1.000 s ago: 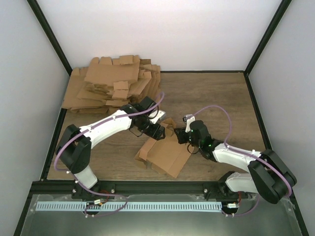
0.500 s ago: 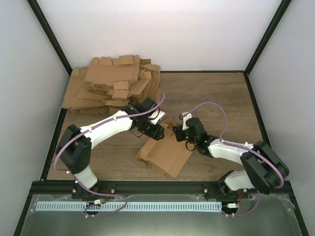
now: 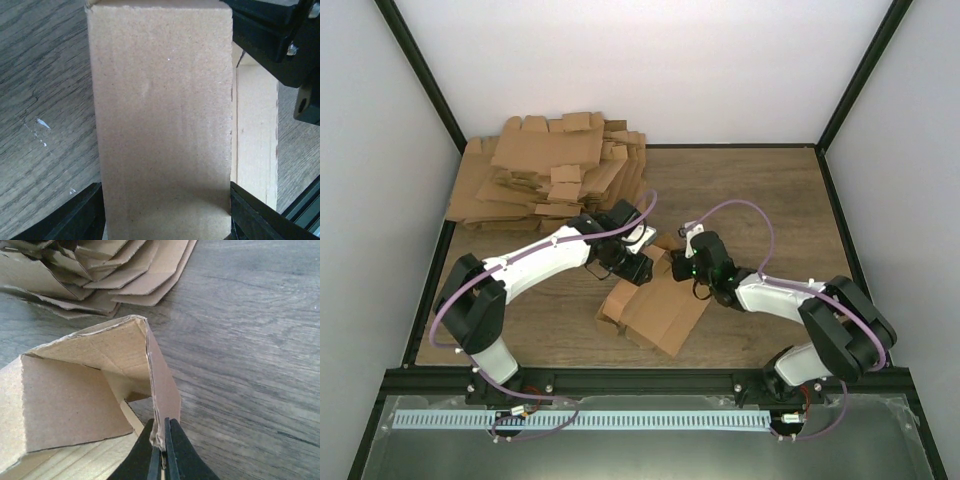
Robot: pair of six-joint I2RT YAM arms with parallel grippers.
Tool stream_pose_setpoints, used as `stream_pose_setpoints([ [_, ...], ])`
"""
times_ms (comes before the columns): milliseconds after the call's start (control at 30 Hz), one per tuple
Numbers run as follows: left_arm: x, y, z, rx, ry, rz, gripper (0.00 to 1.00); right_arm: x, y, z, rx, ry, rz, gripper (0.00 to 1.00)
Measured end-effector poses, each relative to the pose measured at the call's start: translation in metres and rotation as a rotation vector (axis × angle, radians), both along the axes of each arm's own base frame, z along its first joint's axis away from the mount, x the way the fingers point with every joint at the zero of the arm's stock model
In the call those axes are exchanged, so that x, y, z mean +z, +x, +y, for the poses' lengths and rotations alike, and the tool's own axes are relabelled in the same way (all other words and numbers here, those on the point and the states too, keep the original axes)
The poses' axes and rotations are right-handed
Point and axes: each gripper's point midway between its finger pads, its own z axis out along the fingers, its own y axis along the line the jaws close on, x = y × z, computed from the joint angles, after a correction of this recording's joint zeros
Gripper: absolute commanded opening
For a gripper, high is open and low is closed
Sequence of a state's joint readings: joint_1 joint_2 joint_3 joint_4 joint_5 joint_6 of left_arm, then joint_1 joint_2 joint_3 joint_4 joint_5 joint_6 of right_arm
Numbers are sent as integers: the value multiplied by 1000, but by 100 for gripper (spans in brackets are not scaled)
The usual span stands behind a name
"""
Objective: Fold the paper box
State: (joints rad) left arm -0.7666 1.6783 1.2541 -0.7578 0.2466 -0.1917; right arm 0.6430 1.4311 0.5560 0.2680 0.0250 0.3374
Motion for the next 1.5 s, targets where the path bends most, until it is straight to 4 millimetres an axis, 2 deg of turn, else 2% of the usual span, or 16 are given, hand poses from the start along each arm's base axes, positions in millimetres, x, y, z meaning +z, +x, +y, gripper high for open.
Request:
stream_pose_setpoints([
  [267,-1,2,2,6,11,-11,62,24,5,7,-14,44,17,1],
  [500,0,3,0,9,2,-16,59,36,-4,1,-77,136,71,1],
  [567,1,3,-2,10,-2,-16,59,31,-9,-2,-98,160,91,1],
  [733,-3,-3,-5,1,8,-8,59,4,-24,-13,-137,170,161,1],
  [933,-8,-13,-12,-15,26,-9,59,-11,-32,-18,-157,188,194,1],
  [1267,-14,-21,-19,-38,55,-19,59,-10,-34,-17,-148,199,196,1],
  [1500,-12,-17,-20,-23,51,-31,56,4,-35,-16,-145,231,175,1],
])
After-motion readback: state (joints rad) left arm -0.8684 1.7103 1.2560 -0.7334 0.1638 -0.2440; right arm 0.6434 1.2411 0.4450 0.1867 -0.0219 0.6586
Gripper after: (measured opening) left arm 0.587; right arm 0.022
